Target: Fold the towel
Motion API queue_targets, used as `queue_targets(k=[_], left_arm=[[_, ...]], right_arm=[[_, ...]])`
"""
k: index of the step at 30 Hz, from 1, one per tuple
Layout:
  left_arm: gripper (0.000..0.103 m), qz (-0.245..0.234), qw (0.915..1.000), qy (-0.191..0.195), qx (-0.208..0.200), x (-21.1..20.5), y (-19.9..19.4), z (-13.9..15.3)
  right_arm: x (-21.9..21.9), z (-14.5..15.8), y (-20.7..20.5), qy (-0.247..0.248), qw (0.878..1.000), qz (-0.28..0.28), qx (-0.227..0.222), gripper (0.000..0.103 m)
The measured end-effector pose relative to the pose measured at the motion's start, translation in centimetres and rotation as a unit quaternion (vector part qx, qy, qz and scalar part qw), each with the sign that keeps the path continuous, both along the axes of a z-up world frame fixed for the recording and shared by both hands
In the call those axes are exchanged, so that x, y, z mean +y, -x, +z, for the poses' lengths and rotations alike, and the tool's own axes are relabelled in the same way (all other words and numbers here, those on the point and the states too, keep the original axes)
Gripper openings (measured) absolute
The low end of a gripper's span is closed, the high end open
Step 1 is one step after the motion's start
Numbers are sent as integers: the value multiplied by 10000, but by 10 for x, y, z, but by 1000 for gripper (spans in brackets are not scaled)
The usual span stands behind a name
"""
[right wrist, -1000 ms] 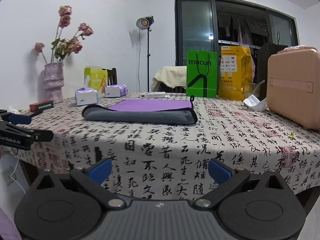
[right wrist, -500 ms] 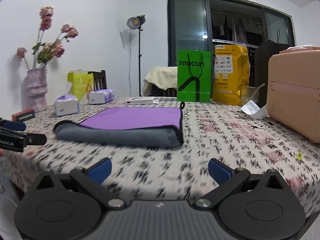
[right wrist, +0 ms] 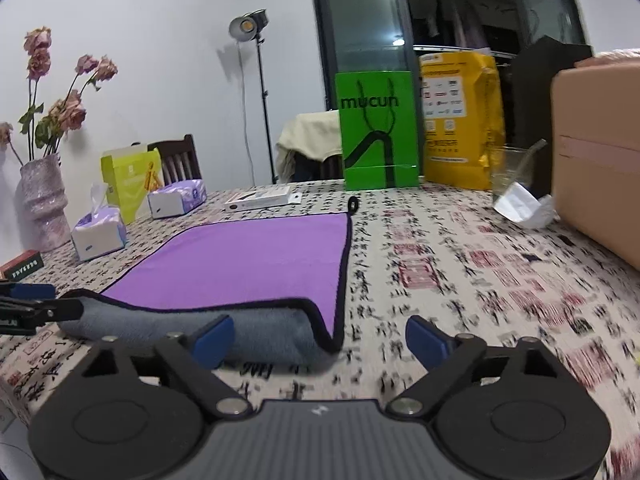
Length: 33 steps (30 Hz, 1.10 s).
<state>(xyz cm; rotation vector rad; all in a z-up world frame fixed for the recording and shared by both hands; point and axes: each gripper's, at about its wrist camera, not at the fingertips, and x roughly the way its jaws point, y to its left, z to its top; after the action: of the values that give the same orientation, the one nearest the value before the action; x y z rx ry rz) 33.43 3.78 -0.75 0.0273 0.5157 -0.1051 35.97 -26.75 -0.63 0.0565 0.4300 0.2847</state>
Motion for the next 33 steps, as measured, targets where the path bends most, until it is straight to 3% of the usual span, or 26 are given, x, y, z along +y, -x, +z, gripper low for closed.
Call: queue_targets(k=[3, 4, 7, 8, 10, 12, 16, 18, 20, 25, 33], left_arm=[[63, -221, 9996, 108, 101, 3, -6, -2], [51, -272, 9995, 133, 121, 4, -8, -2], [32, -277, 9993, 79, 232, 5, -12, -4], [30, -281, 9992, 35, 281, 5, -13, -5], [30, -219, 9990, 16, 378, 6, -15, -8], [30, -240, 9990, 0, 377, 6, -15, -9], [29, -270, 9991, -183, 286, 2, -11, -11], [14, -342, 9988, -251, 229, -1, -9, -10], [6, -285, 9986, -433, 134, -6, -6, -9], [6, -202, 9978, -620, -70, -13, -7, -1], [6, -78, 9978, -604, -275, -11, -25, 17]], right_arm=[[8, 2, -14, 171, 9997, 164, 55, 81], [10, 2, -17, 208, 9995, 214, 81, 79], [14, 2, -28, 309, 9986, 364, 246, 57], [15, 1, -32, 310, 9983, 390, 304, 47], [16, -1, -36, 326, 9976, 469, 399, 43], [18, -5, -38, 386, 9966, 533, 489, 31], [19, -8, -38, 376, 9963, 538, 559, 19], [20, -7, -38, 410, 9961, 546, 552, 10], [22, -6, -37, 488, 9958, 577, 509, 7], [22, -1, -38, 608, 9955, 604, 393, 6], [25, 13, -54, 736, 9949, 657, 216, 6]])
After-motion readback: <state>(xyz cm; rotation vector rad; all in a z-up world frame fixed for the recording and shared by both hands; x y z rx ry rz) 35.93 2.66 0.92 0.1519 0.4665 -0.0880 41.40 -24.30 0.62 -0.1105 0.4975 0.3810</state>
